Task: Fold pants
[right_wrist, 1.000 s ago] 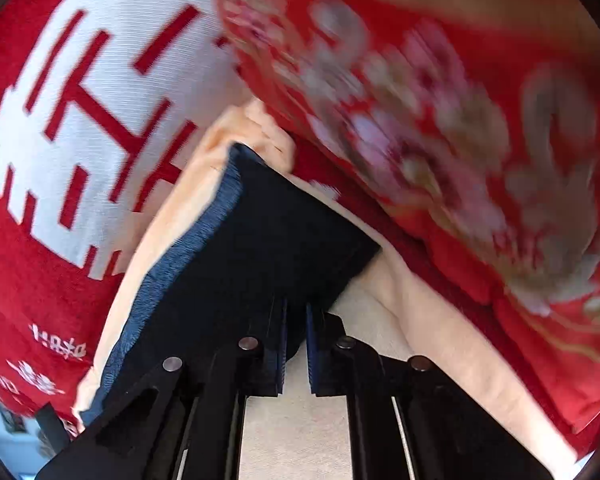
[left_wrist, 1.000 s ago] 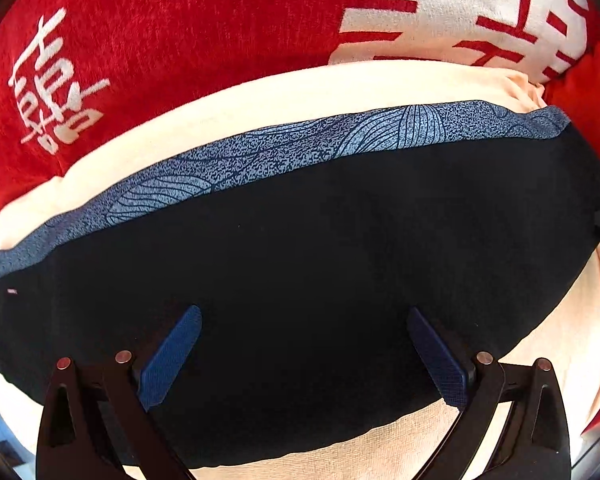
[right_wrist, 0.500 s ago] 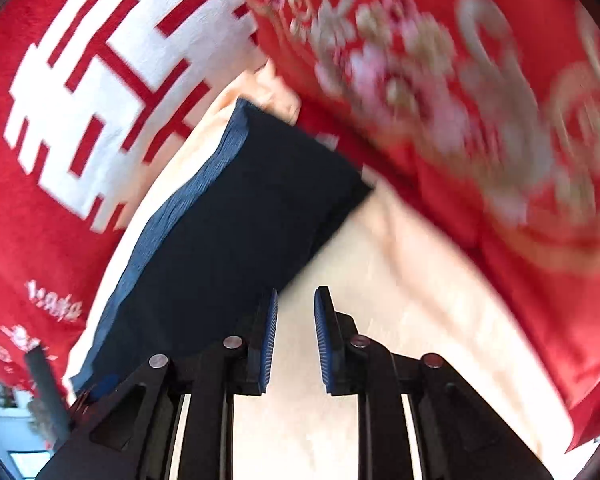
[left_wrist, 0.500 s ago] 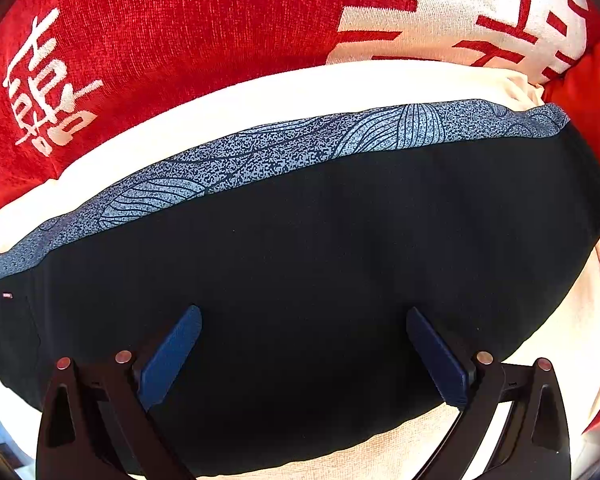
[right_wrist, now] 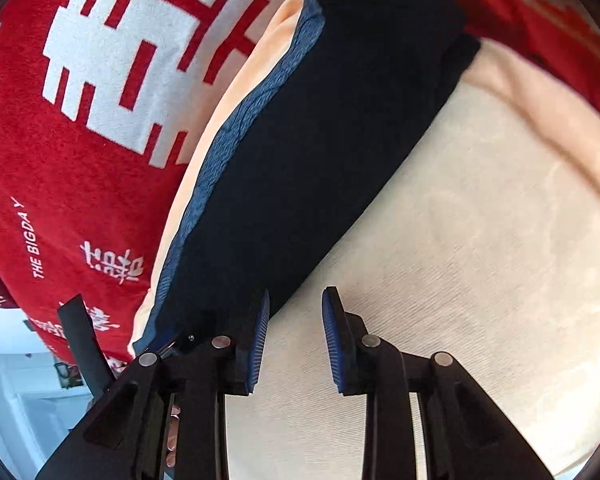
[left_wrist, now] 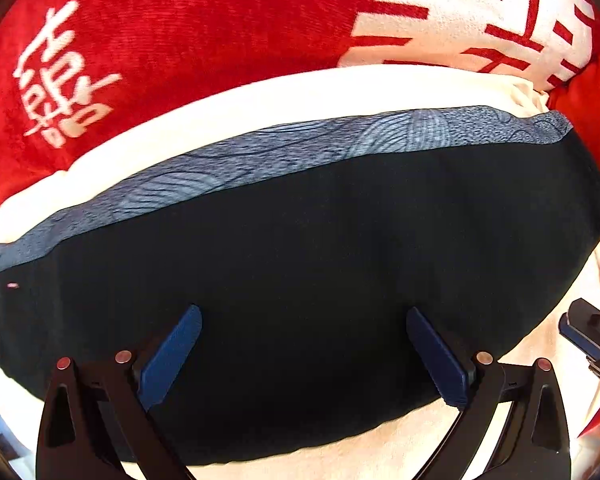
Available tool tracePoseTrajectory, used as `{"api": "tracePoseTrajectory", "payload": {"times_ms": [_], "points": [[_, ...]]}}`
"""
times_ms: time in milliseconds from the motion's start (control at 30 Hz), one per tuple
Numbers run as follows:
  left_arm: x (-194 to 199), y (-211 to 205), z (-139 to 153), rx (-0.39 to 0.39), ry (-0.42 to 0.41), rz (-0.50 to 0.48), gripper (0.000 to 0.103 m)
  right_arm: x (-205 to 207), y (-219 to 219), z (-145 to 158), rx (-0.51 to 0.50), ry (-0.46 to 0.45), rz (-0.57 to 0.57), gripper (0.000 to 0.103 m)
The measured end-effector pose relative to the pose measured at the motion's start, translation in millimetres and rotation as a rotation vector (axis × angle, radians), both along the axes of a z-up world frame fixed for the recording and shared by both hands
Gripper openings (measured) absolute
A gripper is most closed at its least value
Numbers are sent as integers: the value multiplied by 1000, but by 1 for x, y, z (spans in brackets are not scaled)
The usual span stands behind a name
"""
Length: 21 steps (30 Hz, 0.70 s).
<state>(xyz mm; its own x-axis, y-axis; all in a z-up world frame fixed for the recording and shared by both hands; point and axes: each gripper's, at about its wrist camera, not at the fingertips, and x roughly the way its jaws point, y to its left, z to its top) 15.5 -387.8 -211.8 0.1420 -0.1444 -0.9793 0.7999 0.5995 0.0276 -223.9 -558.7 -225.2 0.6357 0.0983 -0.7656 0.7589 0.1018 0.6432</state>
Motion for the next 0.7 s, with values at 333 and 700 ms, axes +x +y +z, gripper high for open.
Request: {"api": "tracePoseTrajectory", "payload": {"times_ms": [333,700], "points": [[39,44,3,50,-38,48,103,23,-14,3,-47,53,-20,21],[86,168,3,151,-95,96,103,62,28,19,-45,-41,169,40]]}}
